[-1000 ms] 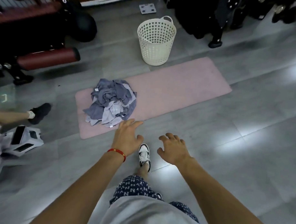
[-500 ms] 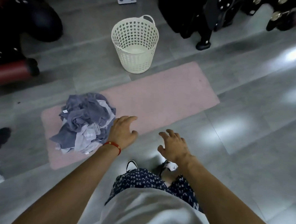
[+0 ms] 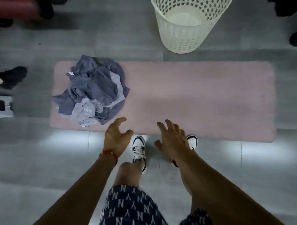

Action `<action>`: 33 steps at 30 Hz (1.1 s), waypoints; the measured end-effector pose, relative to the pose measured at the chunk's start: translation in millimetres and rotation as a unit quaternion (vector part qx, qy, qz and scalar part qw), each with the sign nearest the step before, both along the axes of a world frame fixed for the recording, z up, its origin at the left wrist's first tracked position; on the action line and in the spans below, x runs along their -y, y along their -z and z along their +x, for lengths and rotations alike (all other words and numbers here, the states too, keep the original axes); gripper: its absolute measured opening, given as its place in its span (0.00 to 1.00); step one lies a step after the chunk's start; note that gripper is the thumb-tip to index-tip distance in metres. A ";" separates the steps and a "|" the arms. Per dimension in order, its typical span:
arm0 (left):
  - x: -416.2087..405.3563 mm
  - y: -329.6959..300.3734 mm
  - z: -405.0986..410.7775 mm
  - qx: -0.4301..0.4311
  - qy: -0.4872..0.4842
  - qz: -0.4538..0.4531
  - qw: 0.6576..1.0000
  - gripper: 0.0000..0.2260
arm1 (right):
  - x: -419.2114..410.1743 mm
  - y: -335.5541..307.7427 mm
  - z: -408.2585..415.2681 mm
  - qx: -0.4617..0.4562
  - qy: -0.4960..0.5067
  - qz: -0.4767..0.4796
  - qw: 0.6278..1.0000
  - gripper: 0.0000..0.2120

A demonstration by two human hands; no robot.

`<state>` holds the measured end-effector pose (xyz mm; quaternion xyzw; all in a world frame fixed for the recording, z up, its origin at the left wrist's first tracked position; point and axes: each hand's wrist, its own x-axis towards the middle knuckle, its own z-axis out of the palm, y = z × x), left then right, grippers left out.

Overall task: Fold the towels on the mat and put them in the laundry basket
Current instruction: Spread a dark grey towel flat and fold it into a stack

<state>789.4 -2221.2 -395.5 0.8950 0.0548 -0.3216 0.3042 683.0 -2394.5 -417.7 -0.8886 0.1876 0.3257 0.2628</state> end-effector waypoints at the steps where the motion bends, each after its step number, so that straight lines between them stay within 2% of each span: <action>1: 4.5 29.6 2.9 -0.017 -0.045 -0.002 0.999 0.20 | 5.8 27.5 11.3 0.004 -0.007 0.015 1.000 0.36; 4: 10.9 126.7 29.6 -0.034 -0.156 -0.001 0.987 0.21 | 8.6 125.3 50.1 0.038 -0.042 0.049 0.997 0.38; 9: -7.8 280.4 110.9 0.090 -0.106 0.111 0.984 0.28 | -19.0 288.3 127.6 0.102 -0.071 0.093 0.988 0.39; 13: -36.7 372.9 200.9 0.183 -0.151 0.238 0.942 0.32 | -42.7 389.0 186.4 0.155 -0.101 0.130 0.974 0.39; 14: -45.1 390.9 225.4 0.200 -0.176 0.248 0.932 0.33 | -47.2 414.7 201.9 0.169 -0.121 0.134 0.969 0.38; 17: -62.8 414.8 279.9 0.209 -0.205 0.223 0.930 0.33 | -45.6 453.3 233.8 0.219 -0.161 0.134 0.953 0.37; 20: -76.6 429.0 304.8 0.217 -0.198 0.235 0.926 0.25 | -40.4 479.1 267.7 0.274 -0.203 0.127 0.932 0.36; 22: -68.6 430.0 296.3 0.237 -0.156 0.217 0.934 0.20 | -38.3 488.1 289.7 0.292 -0.218 0.130 0.922 0.36; 24: -41.5 425.7 267.8 0.282 -0.074 0.200 0.935 0.12 | -36.2 484.1 303.5 0.324 -0.182 0.184 0.910 0.34; 26: -5.0 420.4 227.9 0.301 0.018 0.169 0.938 0.08 | -32.0 472.0 309.2 0.324 -0.035 0.305 0.895 0.29; 28: 27.6 416.7 188.6 0.345 0.118 0.125 0.923 0.10 | -23.7 453.9 305.9 0.244 0.160 0.448 0.845 0.23; 29: 41.2 417.0 175.2 0.374 0.167 0.120 0.905 0.11 | -15.6 447.4 303.2 0.213 0.236 0.491 0.811 0.21; 30: 51.1 418.8 166.7 0.391 0.208 0.114 0.889 0.11 | -2.7 442.6 299.4 0.204 0.275 0.500 0.795 0.20; 31: 58.7 419.0 162.6 0.402 0.233 0.110 0.879 0.08 | 14.1 441.6 297.4 0.218 0.276 0.482 0.803 0.19; 32: 62.8 420.2 163.3 0.416 0.245 0.106 0.869 0.08 | 34.6 442.9 295.8 0.239 0.252 0.442 0.827 0.19; 33: 64.1 422.4 167.2 0.434 0.247 0.104 0.860 0.13 | 58.4 443.6 293.0 0.259 0.217 0.399 0.853 0.19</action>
